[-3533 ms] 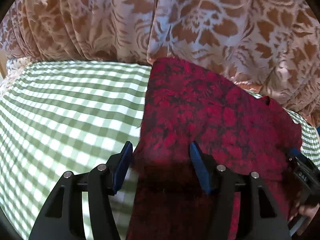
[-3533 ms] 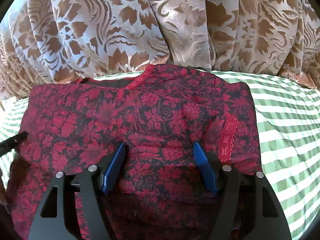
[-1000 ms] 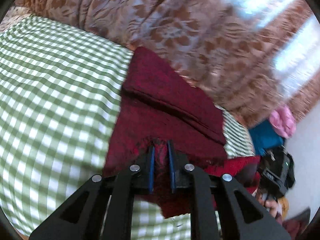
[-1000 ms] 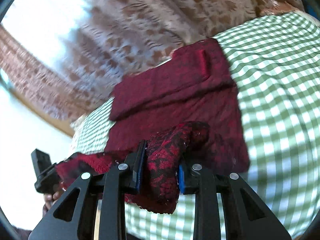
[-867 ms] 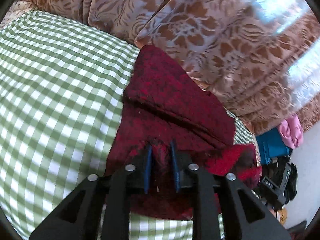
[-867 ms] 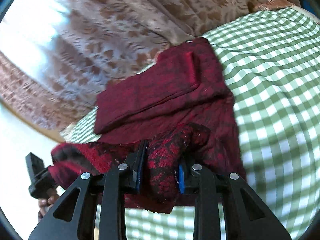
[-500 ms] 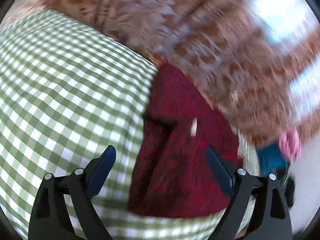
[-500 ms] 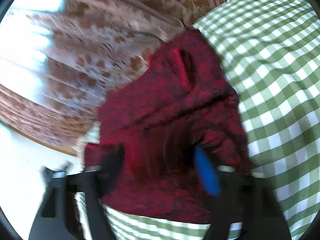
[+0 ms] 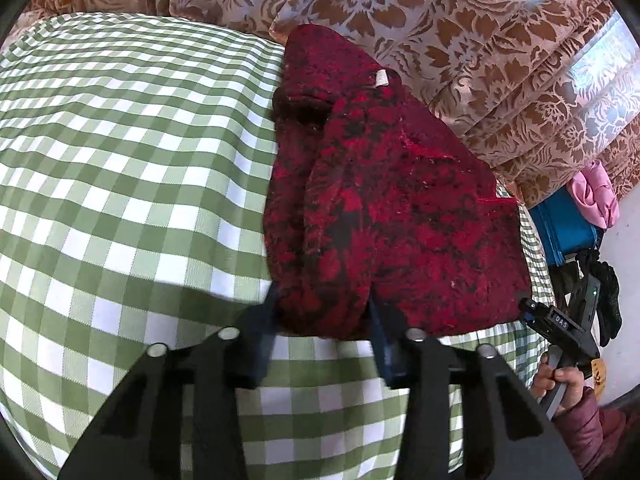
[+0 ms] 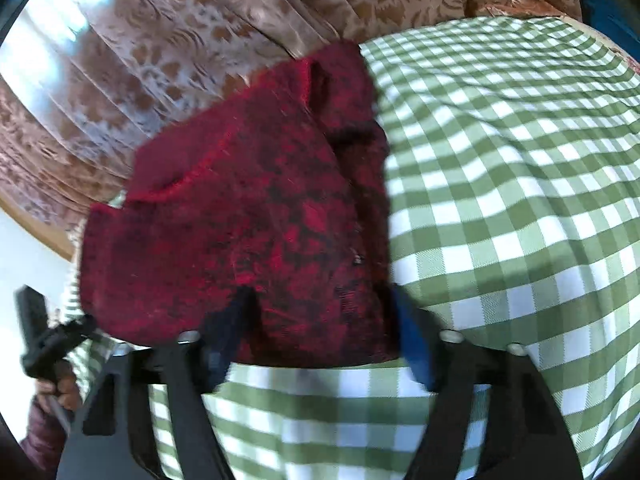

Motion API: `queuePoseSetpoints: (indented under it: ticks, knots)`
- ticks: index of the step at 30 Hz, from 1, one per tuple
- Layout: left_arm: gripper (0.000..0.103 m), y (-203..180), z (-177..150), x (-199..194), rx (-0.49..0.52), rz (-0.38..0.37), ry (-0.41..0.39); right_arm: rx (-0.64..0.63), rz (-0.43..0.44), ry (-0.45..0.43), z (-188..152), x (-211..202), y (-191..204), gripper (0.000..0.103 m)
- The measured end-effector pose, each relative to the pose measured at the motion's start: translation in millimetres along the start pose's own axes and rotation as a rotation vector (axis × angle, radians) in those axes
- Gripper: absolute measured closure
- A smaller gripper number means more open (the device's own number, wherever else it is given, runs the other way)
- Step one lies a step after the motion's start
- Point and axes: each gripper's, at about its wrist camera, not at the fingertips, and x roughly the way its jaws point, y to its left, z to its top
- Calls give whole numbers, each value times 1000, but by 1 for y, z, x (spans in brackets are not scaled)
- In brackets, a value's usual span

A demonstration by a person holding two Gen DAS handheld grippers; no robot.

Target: Fold small clothes

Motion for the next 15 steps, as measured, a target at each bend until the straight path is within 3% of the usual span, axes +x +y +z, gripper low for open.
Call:
queuePoseSetpoints:
  ticks: [2,4,8,15]
  knots:
    - [72,-2,-3,-5,18,-1,4,0,20,20,-2,-4,1,63]
    - [72,-1,-9,-12,17,-9,6,-25,19,28,-6,-12,7,67]
    - [73,4,-28,-33,14,-29,24,-41,53,52,-23,-34,12,68]
    - [71,8,-95,-67,-1,-65,91,-73,90,142,-84,-74,-7,68]
